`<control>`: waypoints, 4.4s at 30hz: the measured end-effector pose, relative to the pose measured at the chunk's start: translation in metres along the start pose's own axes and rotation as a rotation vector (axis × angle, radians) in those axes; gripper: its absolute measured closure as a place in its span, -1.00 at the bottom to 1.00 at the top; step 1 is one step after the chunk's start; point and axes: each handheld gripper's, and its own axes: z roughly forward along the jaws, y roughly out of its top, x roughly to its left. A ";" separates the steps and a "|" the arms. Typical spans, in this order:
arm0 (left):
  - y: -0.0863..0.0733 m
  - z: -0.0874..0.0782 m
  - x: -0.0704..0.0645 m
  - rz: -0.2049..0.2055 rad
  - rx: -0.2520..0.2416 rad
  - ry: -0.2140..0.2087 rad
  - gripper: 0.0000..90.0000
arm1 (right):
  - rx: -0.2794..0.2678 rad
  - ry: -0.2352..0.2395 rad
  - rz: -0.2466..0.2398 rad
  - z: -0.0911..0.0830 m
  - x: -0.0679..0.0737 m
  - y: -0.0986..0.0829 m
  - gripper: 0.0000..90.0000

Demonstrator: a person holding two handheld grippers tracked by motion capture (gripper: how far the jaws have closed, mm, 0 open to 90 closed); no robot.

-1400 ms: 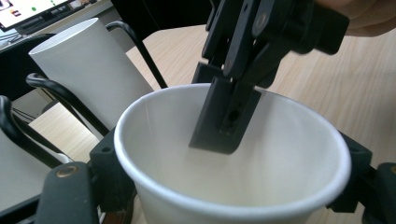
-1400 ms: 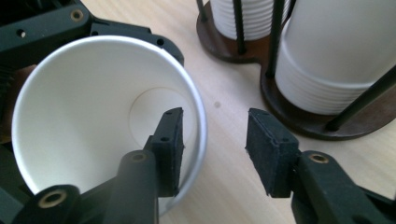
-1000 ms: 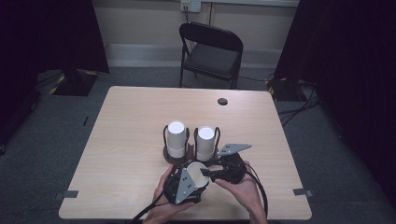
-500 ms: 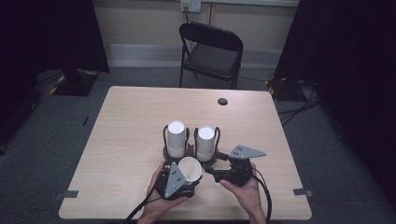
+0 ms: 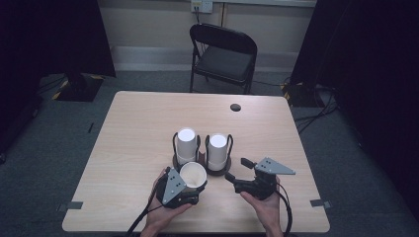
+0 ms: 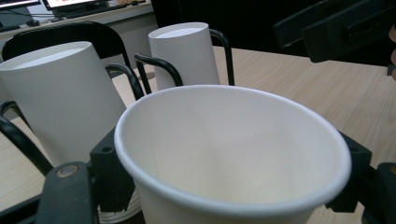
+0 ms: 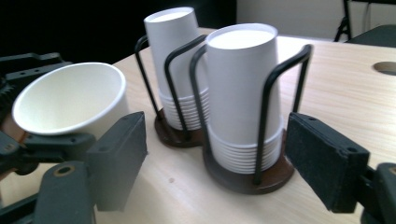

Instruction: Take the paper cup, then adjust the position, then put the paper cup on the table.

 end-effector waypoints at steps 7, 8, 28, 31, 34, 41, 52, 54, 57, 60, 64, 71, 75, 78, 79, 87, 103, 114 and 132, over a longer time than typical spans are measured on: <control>-0.003 -0.006 0.016 -0.036 0.000 0.025 -0.51 | -0.071 -0.084 0.066 -0.011 -0.012 -0.010 -0.68; -0.004 -0.007 0.018 -0.043 -0.006 0.029 -0.51 | -0.083 -0.098 0.071 -0.012 -0.013 -0.013 -0.70; -0.002 -0.031 0.067 -0.110 -0.041 0.172 -0.51 | -0.082 -0.298 0.103 -0.022 -0.028 -0.045 -0.70; 0.000 -0.032 0.076 -0.112 -0.047 0.196 -0.51 | -0.088 -0.325 0.101 -0.022 -0.029 -0.047 -0.70; 0.001 -0.031 0.082 -0.116 -0.052 0.182 -0.51 | -0.085 -0.340 0.099 -0.022 -0.032 -0.051 -0.70; 0.001 -0.028 0.095 -0.172 -0.067 0.220 -0.51 | -0.065 -0.361 0.098 -0.021 -0.038 -0.058 -0.70; -0.001 -0.019 0.118 -0.213 -0.048 0.299 -0.51 | -0.054 -0.384 0.083 -0.013 -0.042 -0.068 -0.70; -0.002 -0.014 0.120 -0.205 -0.039 0.317 -0.51 | -0.068 -0.395 0.081 -0.012 -0.042 -0.069 -0.70; -0.002 -0.009 0.129 -0.211 -0.033 0.338 -0.51 | -0.076 -0.399 0.069 -0.012 -0.042 -0.071 -0.70; -0.002 -0.005 0.138 -0.221 -0.031 0.348 -0.51 | -0.073 -0.386 0.062 -0.012 -0.041 -0.071 -0.70; -0.002 0.002 0.150 -0.237 -0.015 0.367 -0.51 | -0.064 -0.378 0.059 -0.012 -0.041 -0.071 -0.70; -0.002 0.009 0.166 -0.269 -0.024 0.377 -0.51 | -0.077 -0.364 0.078 -0.013 -0.043 -0.071 -0.70; -0.002 0.011 0.174 -0.295 -0.049 0.384 -0.51 | -0.079 -0.369 0.073 -0.013 -0.042 -0.071 -0.70; -0.007 0.012 0.179 -0.311 -0.037 0.402 -0.51 | -0.079 -0.359 0.076 -0.014 -0.043 -0.071 -0.70; -0.009 0.013 0.180 -0.312 -0.028 0.404 -0.51 | -0.078 -0.356 0.074 -0.014 -0.043 -0.071 -0.70; -0.030 0.028 0.187 -0.351 0.038 0.370 -0.52 | -0.073 -0.346 0.073 -0.013 -0.043 -0.071 -0.70; -0.049 0.036 0.184 -0.348 0.114 0.364 -0.55 | -0.082 -0.329 0.086 -0.014 -0.044 -0.072 -0.70; -0.059 0.032 0.178 -0.392 0.134 0.371 -0.66 | -0.084 -0.330 0.090 -0.014 -0.045 -0.072 -0.70; -0.063 0.026 0.167 -0.371 0.200 0.426 -0.66 | -0.090 -0.331 0.098 -0.015 -0.045 -0.072 -0.70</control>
